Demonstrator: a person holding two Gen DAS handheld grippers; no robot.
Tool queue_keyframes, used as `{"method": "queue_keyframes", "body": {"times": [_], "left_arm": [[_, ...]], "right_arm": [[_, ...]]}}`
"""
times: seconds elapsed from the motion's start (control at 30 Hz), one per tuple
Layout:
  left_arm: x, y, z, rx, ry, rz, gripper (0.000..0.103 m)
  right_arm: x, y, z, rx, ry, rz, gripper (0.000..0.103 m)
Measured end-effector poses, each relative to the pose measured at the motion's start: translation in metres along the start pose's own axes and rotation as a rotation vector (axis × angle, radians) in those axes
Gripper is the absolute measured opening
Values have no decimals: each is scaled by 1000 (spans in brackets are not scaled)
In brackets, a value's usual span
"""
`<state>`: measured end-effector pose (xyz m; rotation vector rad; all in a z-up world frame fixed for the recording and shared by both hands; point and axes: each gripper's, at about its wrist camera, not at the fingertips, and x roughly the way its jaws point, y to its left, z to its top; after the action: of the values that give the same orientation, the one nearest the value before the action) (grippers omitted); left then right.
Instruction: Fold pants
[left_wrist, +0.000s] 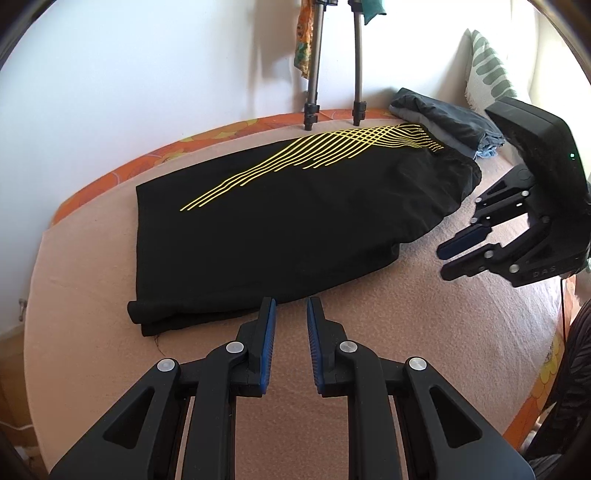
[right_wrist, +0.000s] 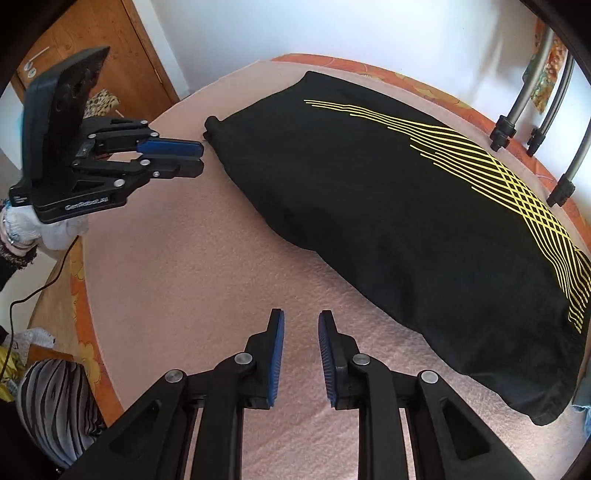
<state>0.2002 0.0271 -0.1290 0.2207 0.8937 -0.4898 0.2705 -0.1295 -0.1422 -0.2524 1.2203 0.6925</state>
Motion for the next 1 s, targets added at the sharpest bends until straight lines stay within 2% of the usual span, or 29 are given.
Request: {"method": "queue_keyframes", "body": {"times": [0.1, 0.17, 0.33, 0.47, 0.57, 0.7, 0.8, 0.9, 1.0], "left_arm": [[-3, -8, 1, 16, -4, -16, 16], [-2, -13, -1, 31, -7, -14, 16], [12, -25, -8, 94, 27, -24, 16], [25, -19, -4, 48, 42, -36, 16], [26, -21, -1, 58, 31, -47, 17], [31, -21, 3, 95, 42, -11, 17], [32, -9, 10, 60, 36, -7, 17], [24, -3, 14, 31, 11, -22, 17], [12, -8, 14, 53, -12, -31, 17]], "right_arm": [[6, -1, 7, 32, -26, -21, 18], [6, -8, 12, 62, -49, -30, 21], [-13, -29, 26, 162, -156, 42, 23], [-19, -38, 39, 188, -198, 42, 26], [-18, -39, 43, 180, -184, 54, 26], [-20, -27, 24, 148, -122, 115, 26], [-6, -15, 15, 98, -67, 62, 26], [11, -10, 13, 79, -32, 57, 21], [14, -11, 17, 65, -74, 6, 17]]}}
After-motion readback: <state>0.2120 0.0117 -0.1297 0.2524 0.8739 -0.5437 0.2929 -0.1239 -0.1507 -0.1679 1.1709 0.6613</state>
